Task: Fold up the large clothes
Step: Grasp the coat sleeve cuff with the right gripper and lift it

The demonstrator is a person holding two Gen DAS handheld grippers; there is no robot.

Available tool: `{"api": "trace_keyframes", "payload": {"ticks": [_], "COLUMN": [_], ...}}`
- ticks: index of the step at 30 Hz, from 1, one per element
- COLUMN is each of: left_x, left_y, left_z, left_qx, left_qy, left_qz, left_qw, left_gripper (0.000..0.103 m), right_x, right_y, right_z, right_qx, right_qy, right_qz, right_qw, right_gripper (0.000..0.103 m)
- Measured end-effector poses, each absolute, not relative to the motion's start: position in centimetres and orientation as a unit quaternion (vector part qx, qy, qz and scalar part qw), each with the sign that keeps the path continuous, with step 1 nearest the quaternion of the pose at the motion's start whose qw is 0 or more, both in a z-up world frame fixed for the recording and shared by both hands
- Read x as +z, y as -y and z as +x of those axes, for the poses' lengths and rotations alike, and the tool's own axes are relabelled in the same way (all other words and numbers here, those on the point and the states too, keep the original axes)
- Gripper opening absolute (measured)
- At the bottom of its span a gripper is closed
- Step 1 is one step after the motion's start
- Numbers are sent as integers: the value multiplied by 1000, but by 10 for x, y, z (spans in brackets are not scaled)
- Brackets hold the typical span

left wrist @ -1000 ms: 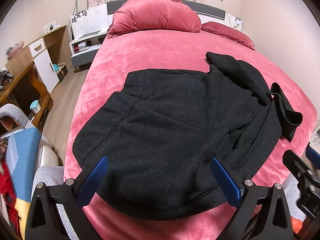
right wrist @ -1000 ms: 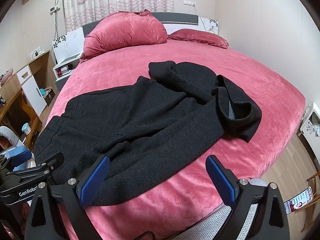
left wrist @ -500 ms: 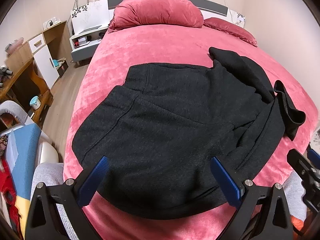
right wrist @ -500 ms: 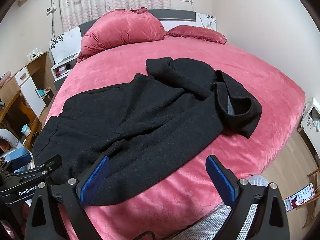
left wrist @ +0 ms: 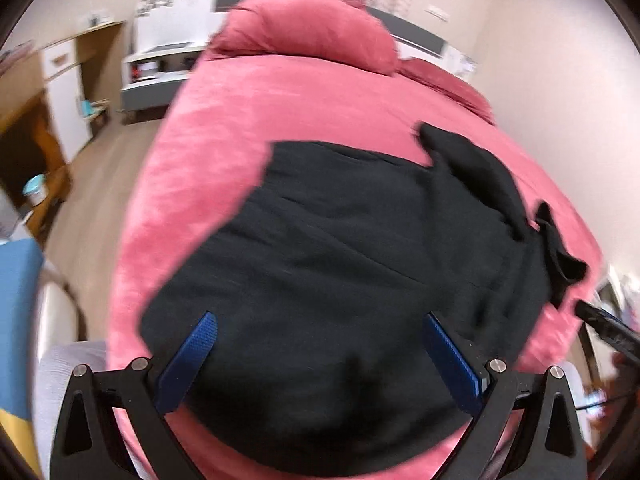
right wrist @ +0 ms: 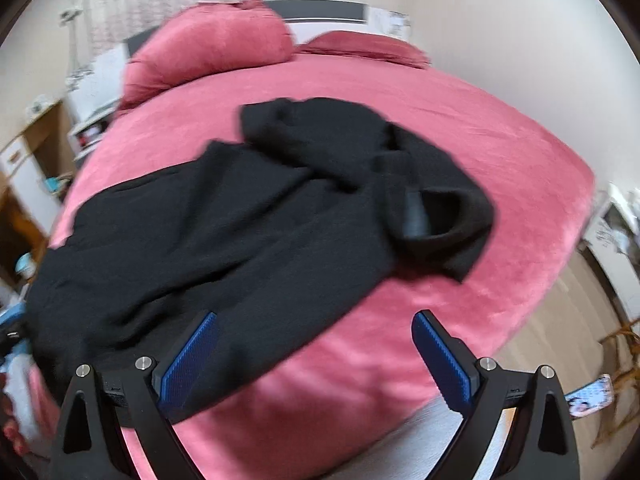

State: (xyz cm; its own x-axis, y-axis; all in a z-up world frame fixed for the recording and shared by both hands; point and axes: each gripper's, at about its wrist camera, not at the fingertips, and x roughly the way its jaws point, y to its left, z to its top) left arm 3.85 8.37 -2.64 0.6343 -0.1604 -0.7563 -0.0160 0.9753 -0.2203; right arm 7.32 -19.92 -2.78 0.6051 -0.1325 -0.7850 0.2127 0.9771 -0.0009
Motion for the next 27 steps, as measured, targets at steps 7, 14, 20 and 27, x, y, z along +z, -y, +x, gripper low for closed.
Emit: {"api": "trace_keyframes", "payload": {"ticks": [7, 14, 20, 27], "left_x": [-46, -70, -74, -87], "left_y": [-161, -161, -133, -132], "left_z": [60, 67, 72, 76], "left_qx": [46, 6, 4, 12], "left_qy": [-421, -435, -439, -462], "left_qz": [-208, -194, -89, -88], "left_qw": [881, 879, 894, 883], "left_gripper": [102, 99, 92, 83], "right_x": [-24, -59, -83, -9], "right_y": [290, 349, 386, 483], "right_z": [101, 142, 155, 152], "right_qx": [-184, -184, -143, -262], "right_qy": [-418, -466, -538, -472], "right_qz": [52, 104, 124, 87], "right_qw": [888, 859, 821, 837], "right_gripper": [99, 97, 7, 4]}}
